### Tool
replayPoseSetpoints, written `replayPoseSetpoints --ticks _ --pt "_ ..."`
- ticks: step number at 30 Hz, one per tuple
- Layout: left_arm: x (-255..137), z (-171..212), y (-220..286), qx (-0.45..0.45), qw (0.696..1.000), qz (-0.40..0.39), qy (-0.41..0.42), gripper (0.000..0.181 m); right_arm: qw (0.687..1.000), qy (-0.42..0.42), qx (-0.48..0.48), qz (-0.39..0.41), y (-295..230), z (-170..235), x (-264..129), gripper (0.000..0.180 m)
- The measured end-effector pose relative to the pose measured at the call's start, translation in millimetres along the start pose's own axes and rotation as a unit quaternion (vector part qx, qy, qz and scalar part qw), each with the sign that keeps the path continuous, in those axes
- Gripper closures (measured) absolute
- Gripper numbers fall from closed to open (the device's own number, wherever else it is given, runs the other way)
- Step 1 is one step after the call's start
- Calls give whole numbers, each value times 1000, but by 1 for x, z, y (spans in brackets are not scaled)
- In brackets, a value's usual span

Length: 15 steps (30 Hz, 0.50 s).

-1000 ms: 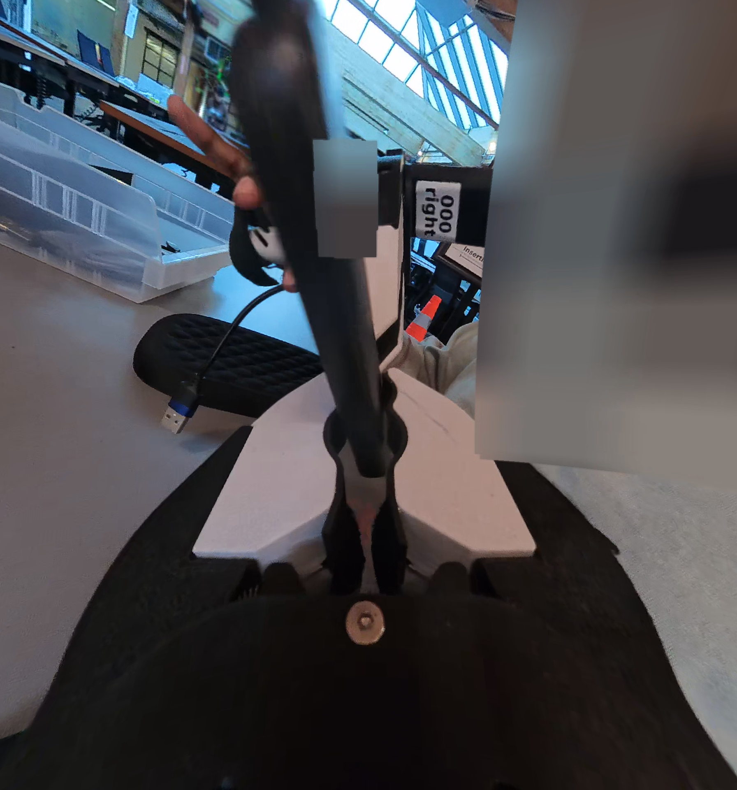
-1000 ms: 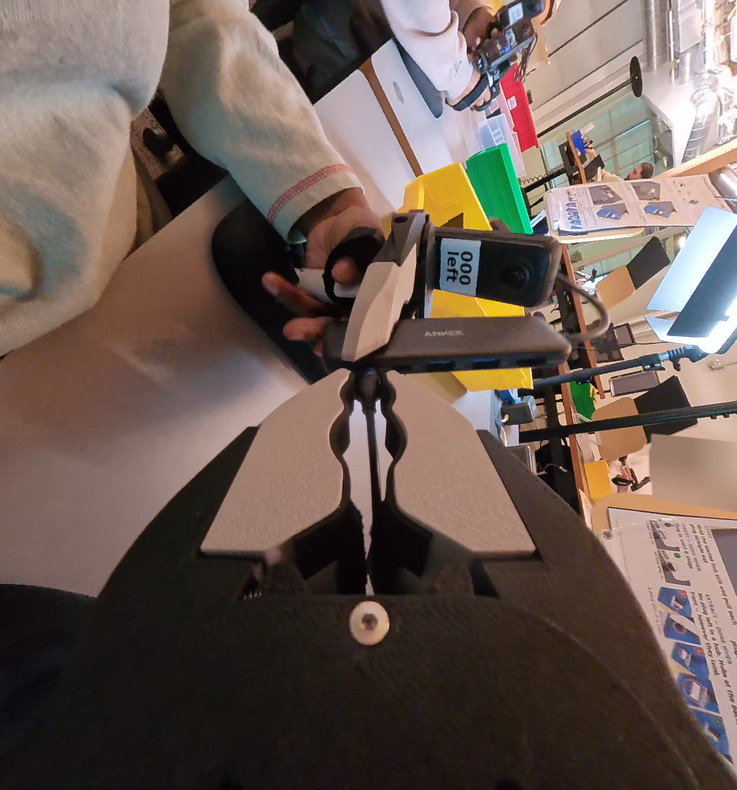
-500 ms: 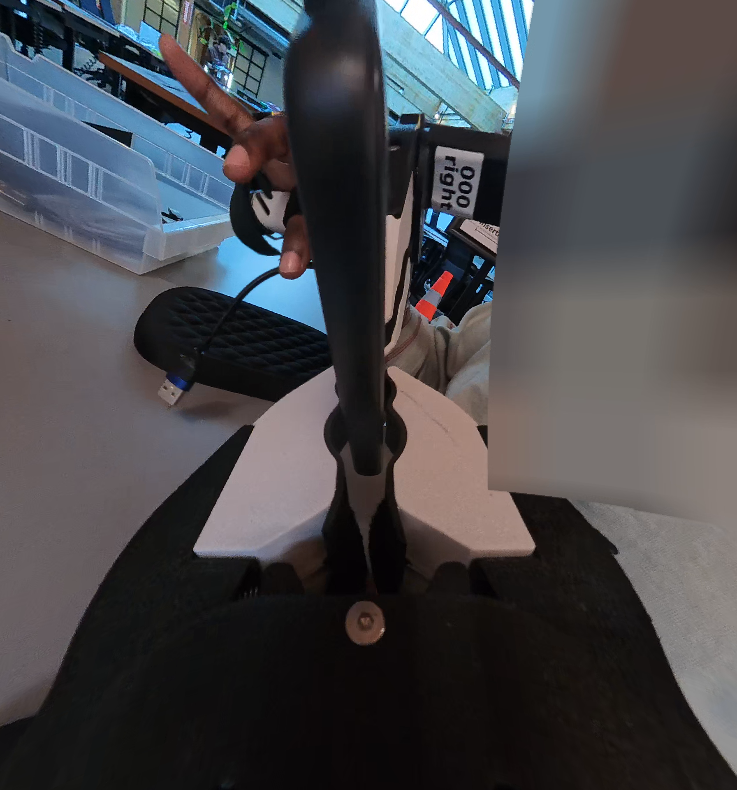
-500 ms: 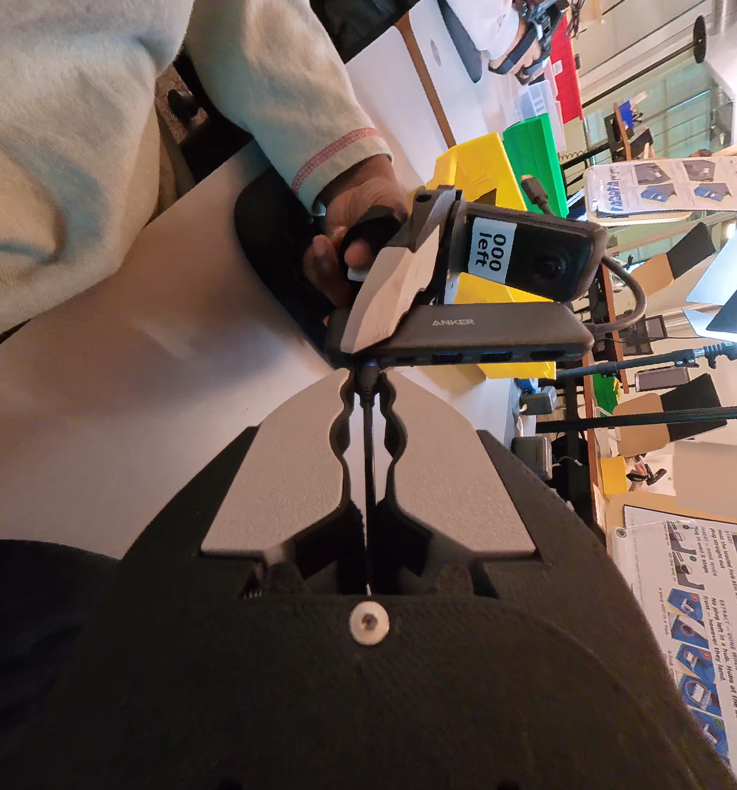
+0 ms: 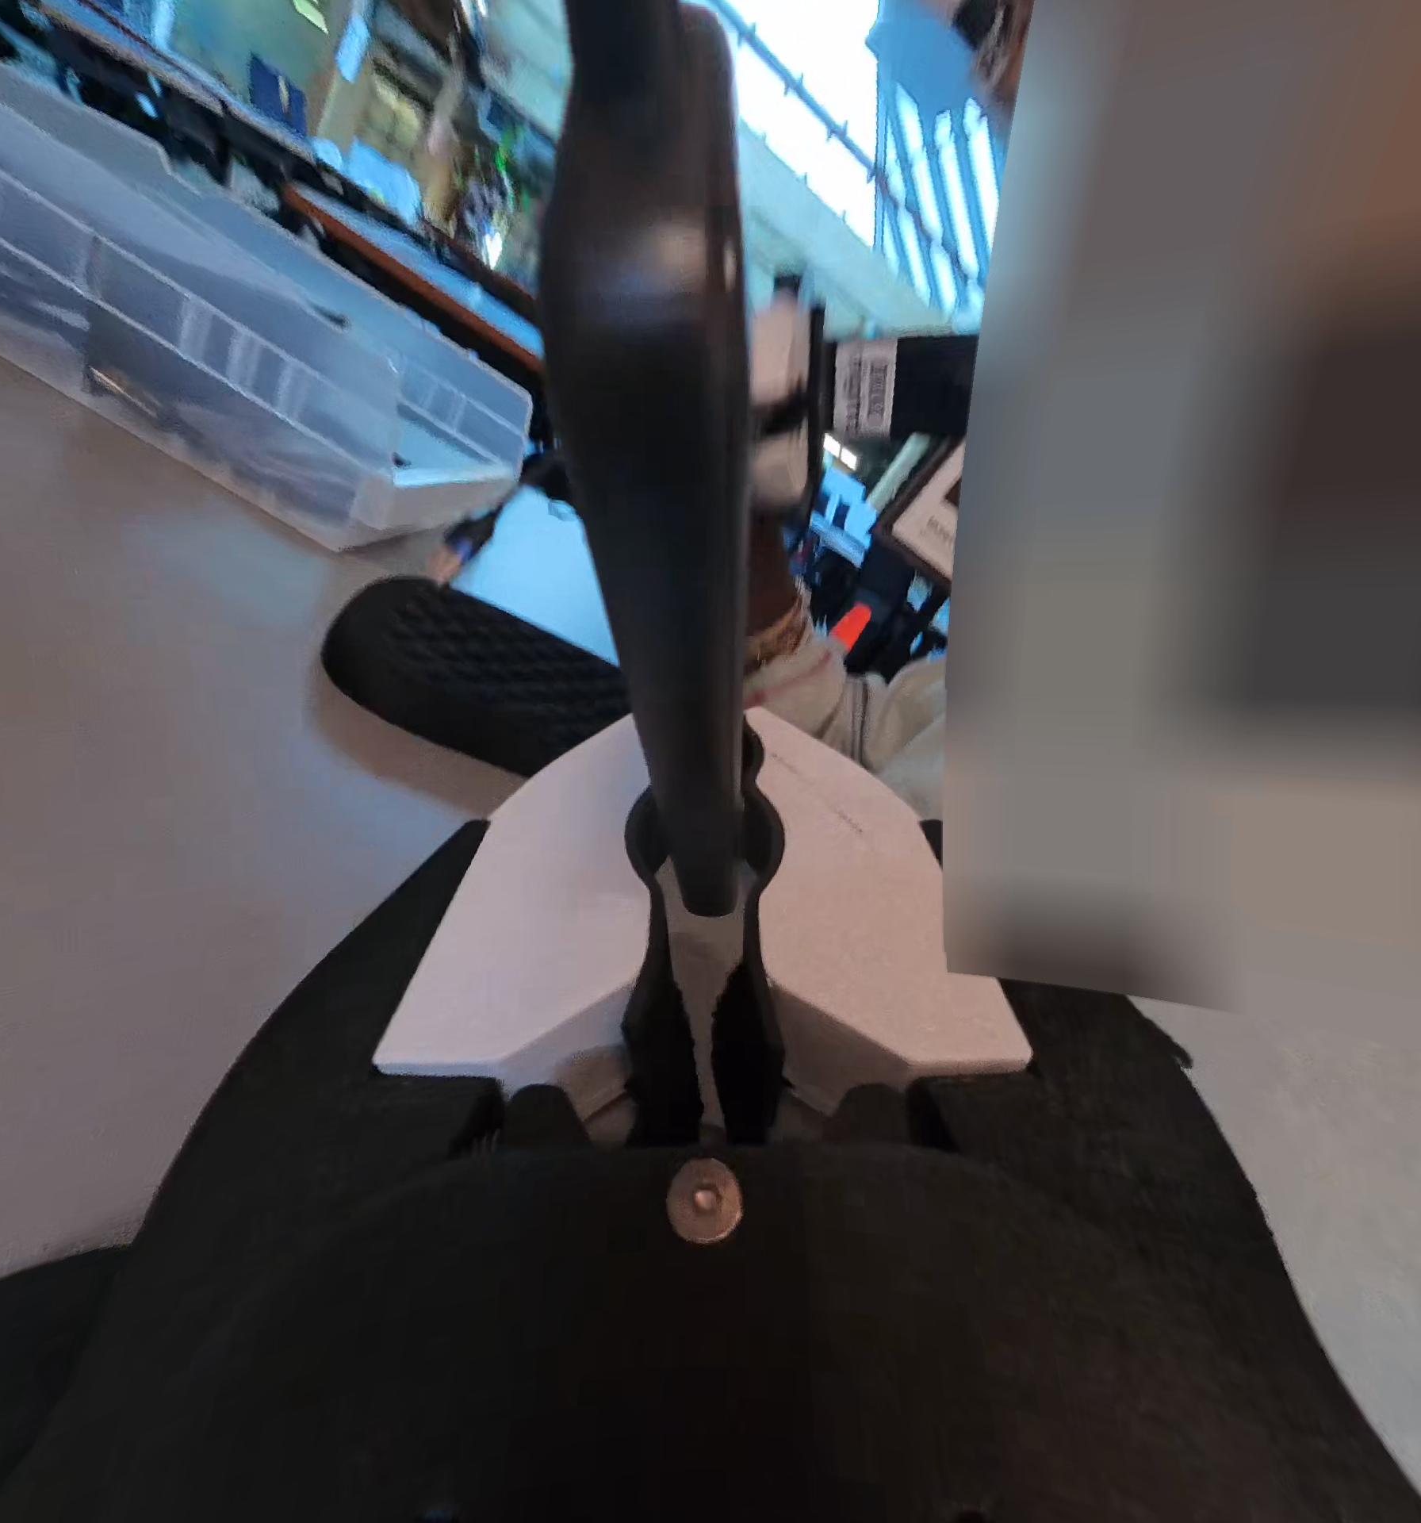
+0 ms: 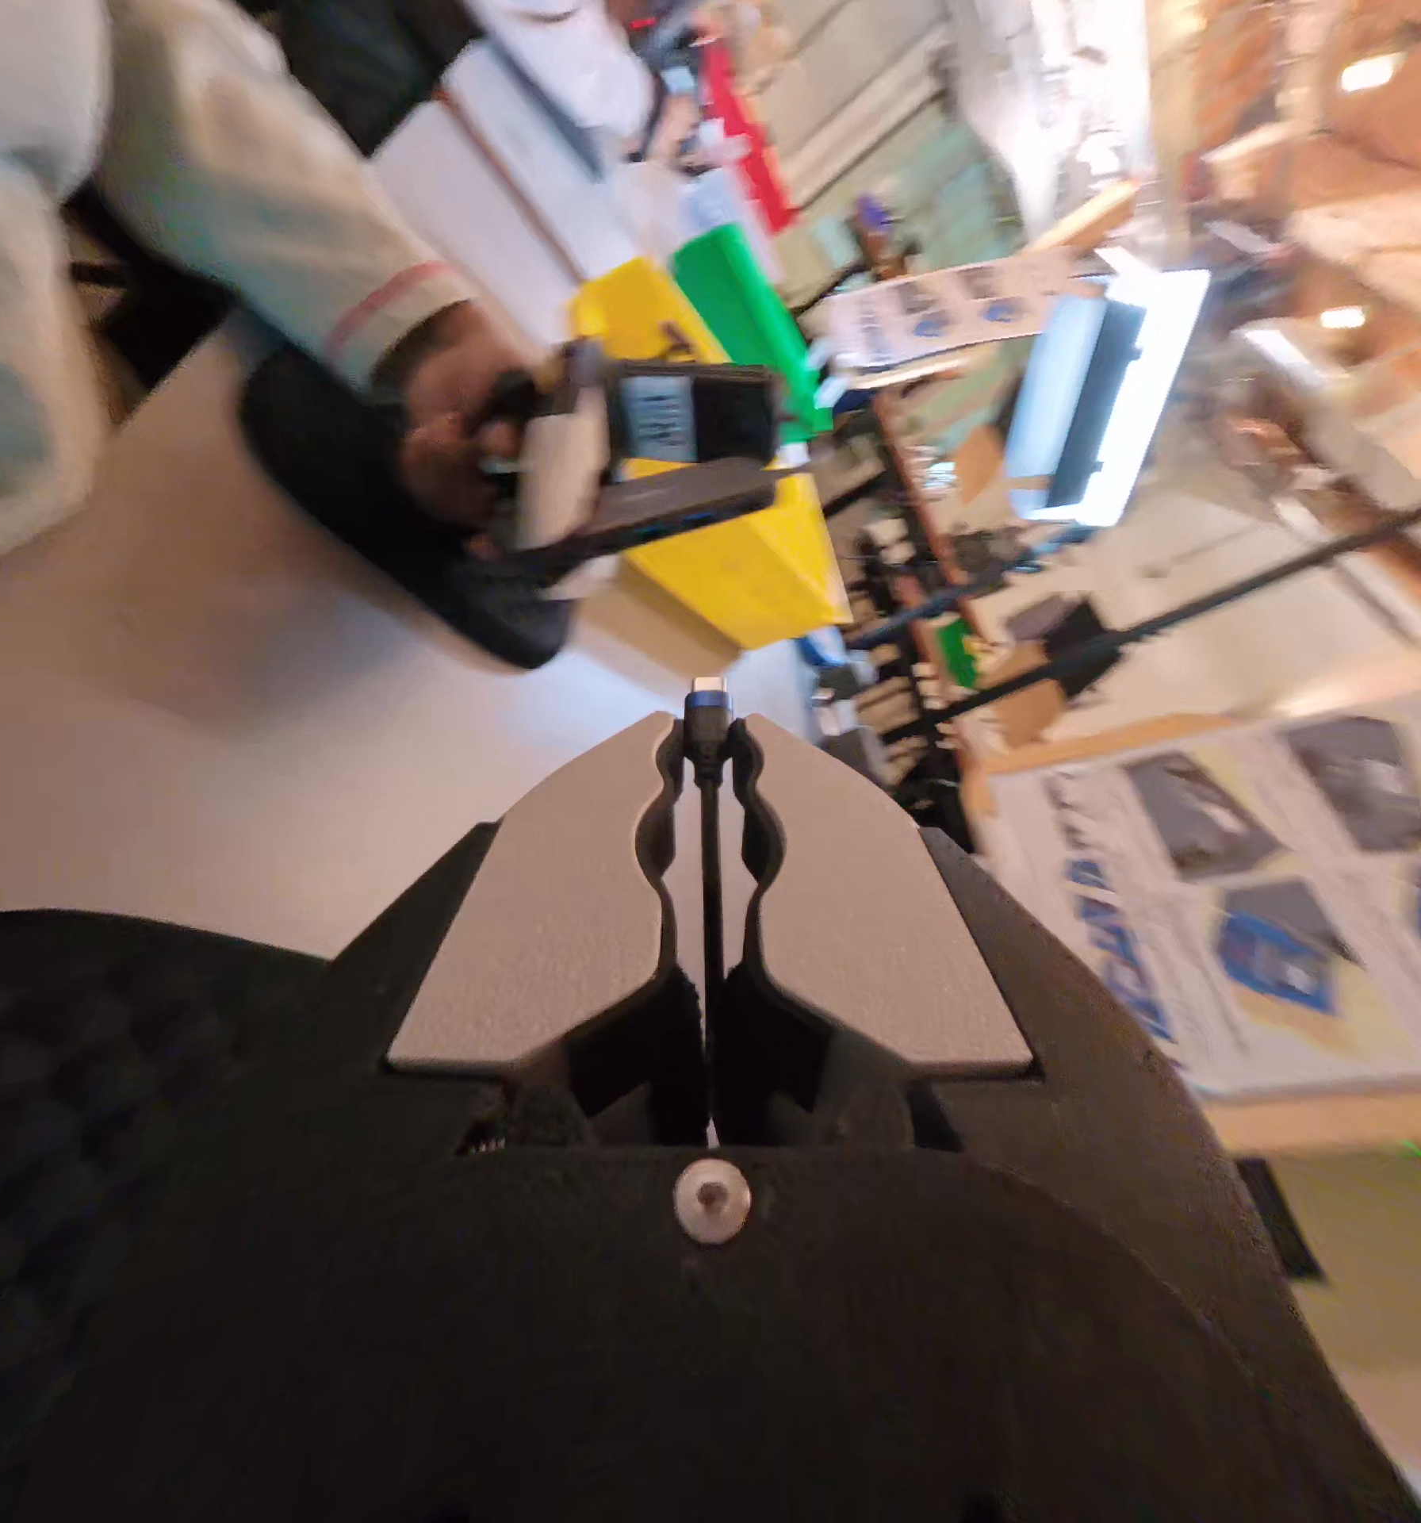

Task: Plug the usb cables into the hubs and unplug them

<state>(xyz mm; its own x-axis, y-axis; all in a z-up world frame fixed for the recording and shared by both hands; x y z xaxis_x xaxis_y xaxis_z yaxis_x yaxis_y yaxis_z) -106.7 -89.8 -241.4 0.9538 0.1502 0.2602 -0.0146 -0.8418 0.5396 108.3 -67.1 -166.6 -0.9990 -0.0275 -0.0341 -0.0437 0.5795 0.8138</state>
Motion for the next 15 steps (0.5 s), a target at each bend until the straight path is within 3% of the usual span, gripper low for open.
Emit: replayPoseSetpoints --ticks 1,5,8,15 --pt "4 3 1 7 1000 0 -23 168 999 9 -8 39 13 -6 -14 169" --pt "5 6 1 9 999 -3 -36 168 981 35 -33 185 69 -27 -68 169" --pt "3 3 1 8 1000 -2 -19 168 962 -10 -47 268 101 -23 -98 169" --pt "5 6 2 17 999 -6 -36 168 913 -178 66 361 105 57 -136 169"
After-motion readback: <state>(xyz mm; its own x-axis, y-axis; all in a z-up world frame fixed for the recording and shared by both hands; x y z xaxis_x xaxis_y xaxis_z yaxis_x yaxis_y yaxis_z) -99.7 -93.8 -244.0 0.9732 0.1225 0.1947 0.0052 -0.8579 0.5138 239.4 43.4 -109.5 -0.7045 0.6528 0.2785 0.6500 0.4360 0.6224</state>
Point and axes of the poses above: each gripper's, where its closed fingertips meet, x out along the fingers, z out of its underside, y = z × x across the jaws, the point moved 7 cm from there along -x, back along the fingers, and after that the axes turned 13 degrees about y, right-handed, at the moved point
